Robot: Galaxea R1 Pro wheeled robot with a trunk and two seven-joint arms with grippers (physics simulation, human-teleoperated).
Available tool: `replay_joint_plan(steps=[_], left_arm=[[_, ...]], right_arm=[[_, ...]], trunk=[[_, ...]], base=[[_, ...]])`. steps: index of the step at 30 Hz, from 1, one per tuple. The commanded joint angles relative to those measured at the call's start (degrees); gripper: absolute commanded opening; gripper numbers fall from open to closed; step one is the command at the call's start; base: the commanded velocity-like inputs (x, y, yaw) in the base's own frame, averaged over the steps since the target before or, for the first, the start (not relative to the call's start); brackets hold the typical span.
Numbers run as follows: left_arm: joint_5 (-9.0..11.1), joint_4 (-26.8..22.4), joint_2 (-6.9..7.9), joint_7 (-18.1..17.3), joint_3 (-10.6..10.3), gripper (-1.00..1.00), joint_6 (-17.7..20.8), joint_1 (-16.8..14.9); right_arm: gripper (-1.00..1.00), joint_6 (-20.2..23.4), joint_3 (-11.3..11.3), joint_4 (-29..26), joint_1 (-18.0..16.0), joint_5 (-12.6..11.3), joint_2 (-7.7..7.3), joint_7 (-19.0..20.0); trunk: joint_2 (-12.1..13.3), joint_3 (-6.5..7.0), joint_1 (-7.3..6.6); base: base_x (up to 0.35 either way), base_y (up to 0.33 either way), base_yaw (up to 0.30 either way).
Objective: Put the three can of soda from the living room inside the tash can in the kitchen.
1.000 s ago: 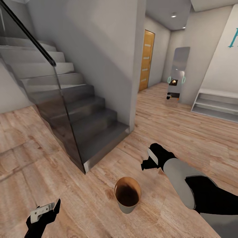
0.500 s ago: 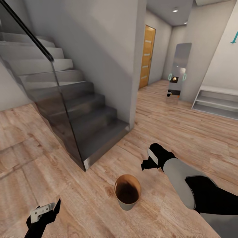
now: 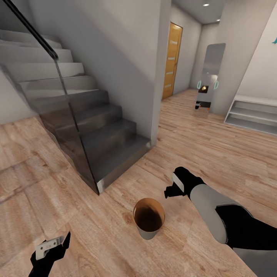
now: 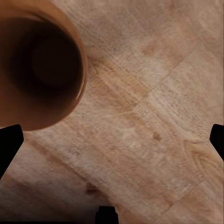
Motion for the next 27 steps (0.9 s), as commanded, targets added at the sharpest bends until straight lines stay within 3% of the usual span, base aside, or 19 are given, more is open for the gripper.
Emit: replay_joint_plan(steps=[1, 18, 27], left_arm=[[0.0, 0.0, 0.0, 0.0, 0.0, 1.0, 0.0, 0.0], [0.0, -0.1, 0.0, 0.0, 0.0, 1.0, 0.0, 0.0], [0.0, -0.2, 0.0, 0.0, 0.0, 1.0, -0.1, 0.0]], right_arm=[[1.0, 0.0, 0.0, 0.0, 0.0, 0.0, -0.01, 0.0], [1.0, -0.6, 0.3, 0.0, 0.1, 0.1, 0.02, 0.0], [1.0, -0.6, 2.1, 0.0, 0.1, 0.0, 0.02, 0.0]], trunk=[[-0.4, -0.27, 0.22], [-7.2, -4.81, 3.96], [-7.2, -5.59, 3.96]], base=[[0.0, 0.0, 0.0], [0.0, 0.0, 0.0], [0.0, 0.0, 0.0]])
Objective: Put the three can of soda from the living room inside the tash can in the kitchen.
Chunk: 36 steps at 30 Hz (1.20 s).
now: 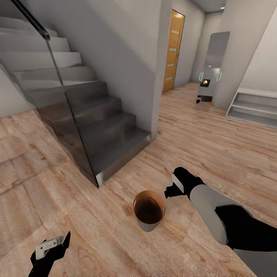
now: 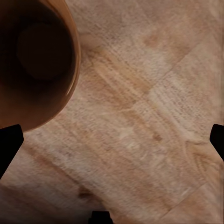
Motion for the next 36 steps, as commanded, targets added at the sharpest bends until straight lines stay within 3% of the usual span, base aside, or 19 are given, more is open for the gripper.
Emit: replay_joint_plan(steps=[1, 15, 20, 29, 35, 36], left_arm=[[0.0, 0.0, 0.0, 0.0, 0.0, 1.0, 0.0, 0.0], [-0.1, 0.0, 0.0, 0.1, 0.0, 1.0, 0.6, -0.2], [-0.1, -1.7, 0.07, 0.2, 0.0, 1.0, 2.8, -0.4], [-0.1, -6.3, 0.5, 0.4, 0.0, 1.0, 10.6, -0.9], [-0.2, -7.0, 0.71, 0.4, -0.1, 1.0, 15.7, -3.3], [-0.2, -7.1, 0.77, 0.3, -0.1, 1.0, 18.2, -4.5]], right_arm=[[1.0, 0.0, 0.1, 0.0, 0.0, 0.0, 0.0, 0.0], [1.0, -0.1, 0.6, 0.0, 0.1, 0.0, 0.0, 0.0], [1.0, -0.1, 0.7, 0.0, 0.1, -0.1, 0.05, 0.0], [1.0, -0.1, 0.7, -0.1, 0.1, -0.1, 0.08, 0.2], [1.0, -0.1, 0.7, -0.1, 0.1, -0.1, 0.09, 0.2], [1.0, -0.1, 0.7, -0.1, 0.1, -0.1, 0.09, 0.3]], trunk=[[0.0, -0.09, 0.0], [0.0, -1.31, 0.0], [0.0, -1.71, 0.0], [0.0, -2.03, 0.0], [0.0, -2.06, 0.0], [0.0, -2.07, 0.0]], base=[[0.0, 0.0, 0.0], [0.0, 0.0, 0.0], [0.0, 0.0, 0.0], [0.0, 0.0, 0.0], [0.0, 0.0, 0.0], [0.0, 0.0, 0.0]])
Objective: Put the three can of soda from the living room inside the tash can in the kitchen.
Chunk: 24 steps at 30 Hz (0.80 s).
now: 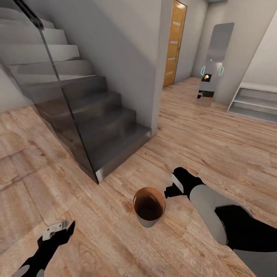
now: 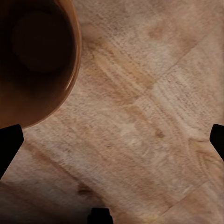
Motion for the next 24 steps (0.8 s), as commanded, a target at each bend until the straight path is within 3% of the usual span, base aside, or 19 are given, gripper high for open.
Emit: replay_joint_plan(steps=[1, 5, 14, 24], left_arm=[[0.0, 0.0, 0.0, 0.0, 0.0, 1.0, 0.1, -0.1], [0.0, -0.6, 0.18, -0.1, 0.0, 1.0, 3.9, -2.2], [0.1, -0.8, 1.74, -0.3, 0.0, 1.0, 6.3, -3.2], [0.1, -0.1, 2.3, -0.5, 0.0, 1.0, 7.0, -3.3]], right_arm=[[1.0, 0.0, 0.0, 0.0, 0.0, 0.0, 0.0, 0.0], [1.0, 0.0, 0.0, 0.0, 0.0, 0.0, 0.0, 0.0], [1.0, 0.0, 0.1, 0.0, 0.0, 0.0, 0.0, 0.0], [1.0, 0.0, 0.1, 0.0, 0.0, 0.0, 0.0, 0.0]], trunk=[[0.0, -0.01, 0.0], [0.0, -0.01, 0.0], [0.0, -0.02, 0.0], [0.0, -0.02, 0.0]], base=[[0.0, 0.0, 0.0], [0.0, 0.0, 0.0], [0.0, 0.0, 0.0], [0.0, 0.0, 0.0]])
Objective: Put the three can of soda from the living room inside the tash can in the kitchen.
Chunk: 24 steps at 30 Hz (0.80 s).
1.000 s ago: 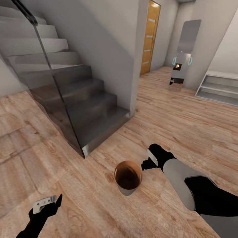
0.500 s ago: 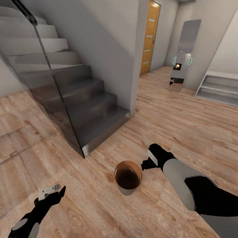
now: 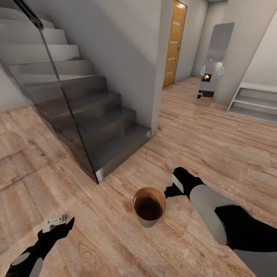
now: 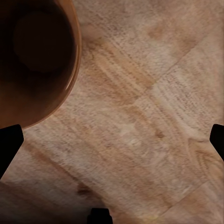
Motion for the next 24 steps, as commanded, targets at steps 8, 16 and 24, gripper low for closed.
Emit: replay_joint_plan(steps=[8, 16, 24], left_arm=[[0.4, -0.1, 0.03, -0.1, 0.1, 1.0, -0.2, 0.1], [0.4, 0.1, 0.08, -3.5, 0.4, 1.0, -0.3, 0.0], [0.1, 0.2, 0.07, -5.1, 0.5, 1.0, -0.2, 0.0]], right_arm=[[1.0, 0.0, 0.0, 0.1, 0.0, 0.0, 0.0, 0.0], [1.0, 0.0, 0.0, 0.1, 0.0, 0.0, -0.05, 0.0], [1.0, 0.0, 0.0, 0.1, 0.0, 0.0, -0.08, 0.0]], trunk=[[0.0, 0.0, 0.0], [0.0, 0.0, 0.0], [0.0, 0.0, 0.0]], base=[[0.0, 0.0, 0.0], [0.0, 0.009, 0.0], [0.061, 0.133, 0.0]])
